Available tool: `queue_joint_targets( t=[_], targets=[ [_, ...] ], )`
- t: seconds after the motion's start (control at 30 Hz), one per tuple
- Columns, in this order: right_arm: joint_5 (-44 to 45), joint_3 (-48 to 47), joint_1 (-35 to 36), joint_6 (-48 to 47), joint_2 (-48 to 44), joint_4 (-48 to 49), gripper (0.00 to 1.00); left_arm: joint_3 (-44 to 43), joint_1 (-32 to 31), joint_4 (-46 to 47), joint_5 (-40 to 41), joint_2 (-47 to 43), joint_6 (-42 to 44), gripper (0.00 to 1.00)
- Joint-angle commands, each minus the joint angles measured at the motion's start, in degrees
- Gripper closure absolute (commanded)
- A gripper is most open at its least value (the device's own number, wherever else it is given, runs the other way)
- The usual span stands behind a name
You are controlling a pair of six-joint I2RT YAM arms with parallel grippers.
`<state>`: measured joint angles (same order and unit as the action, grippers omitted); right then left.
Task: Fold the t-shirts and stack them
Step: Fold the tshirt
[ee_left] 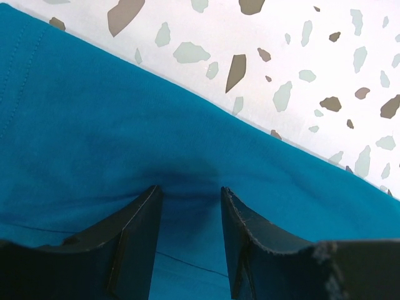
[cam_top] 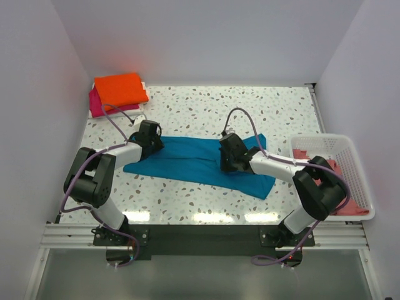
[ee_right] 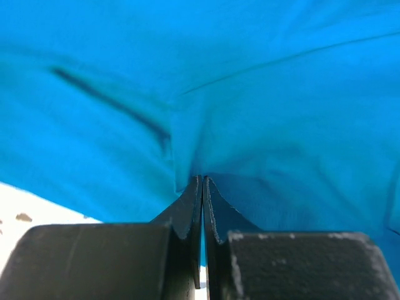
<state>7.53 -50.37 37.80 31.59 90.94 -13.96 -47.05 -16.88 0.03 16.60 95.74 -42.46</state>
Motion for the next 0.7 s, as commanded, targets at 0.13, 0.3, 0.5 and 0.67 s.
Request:
queue_joint_targets(
  t=[0.13,0.3,0.5,0.67],
  targets=[
    [4.4,0.0,2.5,1.3,-2.8,2.6,0.84,-0.2,0.4,2.6,-2.4,-0.2,1.1,0.52],
    [7.4,-1.1,2.5,0.7,-8.0,-0.5,0.56,0.2,0.3,3.4,-4.1,-2.3,1.7,0.50],
    [15.8,-0.6,1.9,5.1,-11.9,-8.7,0.55,-1.2,0.2,0.1,-1.7,-4.9,0.6,0.50],
    [16.4,3.1,-0.4,8.7,-12.0,-9.6,0.51,-0.4,0.1,-6.7,2.8,-6.6,-1.8,0.47]
  ],
)
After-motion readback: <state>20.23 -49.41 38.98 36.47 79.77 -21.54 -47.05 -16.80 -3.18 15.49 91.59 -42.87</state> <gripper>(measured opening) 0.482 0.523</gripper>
